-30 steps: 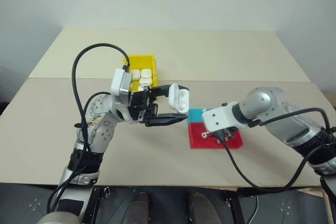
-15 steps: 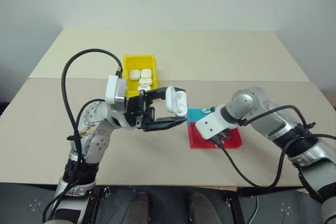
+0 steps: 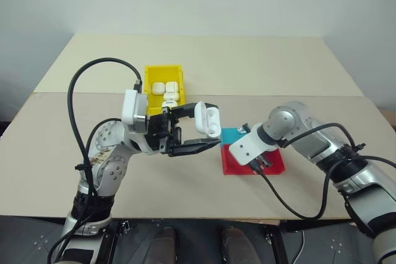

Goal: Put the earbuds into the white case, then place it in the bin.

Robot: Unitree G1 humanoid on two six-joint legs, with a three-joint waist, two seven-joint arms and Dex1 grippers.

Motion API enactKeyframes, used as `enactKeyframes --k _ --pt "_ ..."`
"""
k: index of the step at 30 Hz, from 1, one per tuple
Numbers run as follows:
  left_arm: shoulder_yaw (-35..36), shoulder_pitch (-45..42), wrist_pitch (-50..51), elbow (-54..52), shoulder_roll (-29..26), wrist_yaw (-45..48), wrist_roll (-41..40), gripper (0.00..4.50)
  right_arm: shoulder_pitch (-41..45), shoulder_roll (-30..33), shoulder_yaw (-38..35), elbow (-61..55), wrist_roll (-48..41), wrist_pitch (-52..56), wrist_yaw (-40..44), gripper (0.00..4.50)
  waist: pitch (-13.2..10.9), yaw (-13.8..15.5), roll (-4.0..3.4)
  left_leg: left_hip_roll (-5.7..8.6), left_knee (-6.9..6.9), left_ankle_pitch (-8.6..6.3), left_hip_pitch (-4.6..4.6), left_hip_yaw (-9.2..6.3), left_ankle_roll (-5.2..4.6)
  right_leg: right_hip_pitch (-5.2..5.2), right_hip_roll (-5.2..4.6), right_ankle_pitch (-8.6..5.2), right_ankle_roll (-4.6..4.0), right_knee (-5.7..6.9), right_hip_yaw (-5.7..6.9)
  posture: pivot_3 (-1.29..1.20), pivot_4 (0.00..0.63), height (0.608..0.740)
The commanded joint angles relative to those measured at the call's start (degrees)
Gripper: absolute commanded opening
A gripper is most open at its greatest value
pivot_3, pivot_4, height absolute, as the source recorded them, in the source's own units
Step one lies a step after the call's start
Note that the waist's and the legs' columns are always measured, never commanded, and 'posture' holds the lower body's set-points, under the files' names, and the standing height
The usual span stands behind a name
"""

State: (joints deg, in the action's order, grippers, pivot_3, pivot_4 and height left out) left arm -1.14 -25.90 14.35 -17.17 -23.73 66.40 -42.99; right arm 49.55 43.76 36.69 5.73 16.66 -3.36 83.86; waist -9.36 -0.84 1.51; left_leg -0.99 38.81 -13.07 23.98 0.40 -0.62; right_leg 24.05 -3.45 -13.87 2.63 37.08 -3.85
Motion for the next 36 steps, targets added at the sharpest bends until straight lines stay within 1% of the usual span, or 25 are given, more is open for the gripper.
enactKeyframes --k 1,3,5,7,10,13,14,16,18,19,20,21,24,26,28,31,36 --pt "1.1 -0.4 0.5 -2.1 -0.3 -0.3 -1.6 2.82 -0.6 -0.4 -1.7 0.0 -0.8 1.2 1.3 0.61 0.0 0.0 0.00 0.00 0.00 0.00 0.00 0.00 0.00 0.00 0.00 0.00 0.00 0.00 0.00 0.00 0.150 0.740" --pt "1.2 -0.7 1.0 -1.8 -0.3 -0.2 -2.0 2.82 -1.1 -0.6 -2.5 -0.1 -1.3 2.3 1.3 0.61 0.0 0.0 0.00 0.00 0.00 0.00 0.00 0.00 0.00 -0.01 0.00 0.00 0.00 0.00 0.00 0.00 0.150 0.740" --pt "1.2 -1.0 1.2 -1.4 -0.5 0.5 -2.1 2.82 -1.8 -0.6 -4.5 -1.1 -1.6 4.8 0.4 0.61 0.0 0.0 0.00 0.00 -0.01 0.00 0.00 -0.01 0.00 0.00 0.00 0.00 0.00 0.00 0.00 0.00 0.150 0.740" --pt "1.2 -1.4 1.4 -0.9 -0.6 0.9 -2.4 2.82 -2.4 -0.3 -7.2 -2.9 -3.8 8.5 0.6 0.61 0.0 0.0 0.00 0.00 -0.01 0.00 0.00 -0.01 0.00 0.00 -0.01 0.00 0.00 0.00 0.00 0.00 0.150 0.740" --pt "1.1 -2.3 1.8 -0.4 -0.7 1.4 -3.0 2.82 -5.5 1.0 -15.0 -10.3 -11.7 19.5 0.8 0.61 0.0 0.1 0.00 0.00 -0.02 0.00 0.04 -0.03 0.00 0.03 -0.01 0.00 0.00 0.00 0.00 0.00 0.150 0.740" --pt "1.1 -3.0 2.1 0.0 -0.6 1.7 -3.3 2.82 -10.5 1.4 -25.9 -20.2 -21.5 32.4 -2.1 0.61 0.0 0.3 0.00 0.01 -0.02 0.00 0.11 -0.09 0.00 0.04 -0.03 0.00 0.00 -0.02 0.03 0.00 0.150 0.740" --pt "1.1 -3.1 2.4 0.1 -0.5 1.8 -3.4 2.82 -12.8 1.0 -30.1 -23.2 -24.4 35.1 -4.2 0.61 0.0 0.3 0.00 0.01 -0.02 0.00 0.13 -0.13 -0.01 0.03 -0.04 0.00 0.00 -0.01 0.06 0.00 0.150 0.740" --pt "1.1 -3.4 2.7 0.4 -0.4 1.8 -3.5 2.82 -18.0 -3.0 -38.8 -28.1 -28.2 35.3 -11.8 0.61 0.0 0.5 0.01 0.02 -0.01 -0.01 0.14 -0.16 -0.01 0.01 -0.04 0.00 0.00 -0.04 0.09 0.00 0.150 0.740" --pt "0.9 -3.6 3.8 0.6 -0.5 1.6 -3.7 2.82 -20.7 -9.9 -47.4 -33.4 -32.6 39.6 -21.9 0.61 0.0 0.4 0.01 0.02 -0.02 -0.01 0.12 -0.18 -0.01 -0.01 -0.04 0.00 0.00 -0.05 0.11 0.00 0.150 0.740" --pt "0.8 -3.8 4.0 0.7 -0.5 1.7 -3.6 2.82 -21.4 -12.5 -50.3 -35.6 -34.4 40.5 -25.7 0.61 0.0 0.2 0.01 0.03 -0.01 -0.01 0.12 -0.18 -0.01 0.00 -0.04 0.00 0.01 -0.02 0.10 0.00 0.150 0.740" --pt "0.8 -3.8 4.2 0.8 -0.5 1.7 -3.5 2.82 -22.0 -14.5 -52.3 -37.5 -35.7 40.9 -28.6 0.61 0.0 0.0 -0.02 0.03 -0.01 -0.01 0.11 -0.18 -0.01 0.02 -0.03 0.00 0.01 0.03 0.06 0.00 0.150 0.740" --pt "0.6 -4.2 4.7 0.9 -0.5 1.8 -3.5 2.82 -21.2 -17.6 -55.0 -40.1 -38.3 43.3 -33.3 0.61 0.0 0.0 -0.05 0.04 -0.02 -0.01 0.11 -0.17 0.00 0.04 -0.03 0.01 0.01 0.06 0.03 0.00 0.150 0.740" --pt "-0.4 -5.4 5.8 1.4 -0.3 2.1 -3.2 2.82 -18.1 -24.9 -62.0 -45.3 -50.5 49.9 -44.8 0.61 0.0 -0.2 -0.08 0.02 -0.04 0.00 0.06 -0.18 0.00 0.05 0.02 0.01 0.00 0.09 0.01 0.00 0.150 0.740" --pt "-0.9 -6.1 6.4 1.7 -0.2 2.1 -2.8 2.82 -16.8 -28.2 -63.6 -47.9 -58.5 53.2 -51.0 0.61 0.0 -0.1 -0.09 0.02 -0.07 -0.01 0.05 -0.19 0.00 0.03 0.02 0.01 0.00 0.07 0.03 0.00 0.150 0.740" --pt "-1.2 -6.9 7.0 2.0 -0.1 1.9 -2.6 2.82 -17.2 -29.4 -62.5 -50.2 -64.0 54.5 -54.4 0.61 0.0 -0.1 -0.09 0.02 -0.10 -0.01 0.07 -0.19 -0.01 0.03 0.00 0.01 0.00 0.04 0.03 0.00 0.150 0.740" --pt "-1.8 -8.0 7.6 2.6 0.0 1.5 -2.0 2.82 -18.7 -28.6 -60.1 -51.7 -69.8 55.5 -57.5 0.61 0.0 -0.1 -0.09 0.03 -0.12 -0.01 0.11 -0.17 -0.01 0.05 -0.01 0.01 0.00 0.03 0.04 0.00 0.150 0.740" --pt "-2.1 -9.4 8.1 3.9 0.4 0.9 -1.1 2.82 -20.6 -25.0 -56.2 -52.0 -75.1 54.2 -59.4 0.61 0.0 -0.2 -0.09 0.04 -0.08 0.00 0.09 -0.15 -0.01 0.01 -0.01 0.00 0.01 0.00 0.04 0.00 0.150 0.740"
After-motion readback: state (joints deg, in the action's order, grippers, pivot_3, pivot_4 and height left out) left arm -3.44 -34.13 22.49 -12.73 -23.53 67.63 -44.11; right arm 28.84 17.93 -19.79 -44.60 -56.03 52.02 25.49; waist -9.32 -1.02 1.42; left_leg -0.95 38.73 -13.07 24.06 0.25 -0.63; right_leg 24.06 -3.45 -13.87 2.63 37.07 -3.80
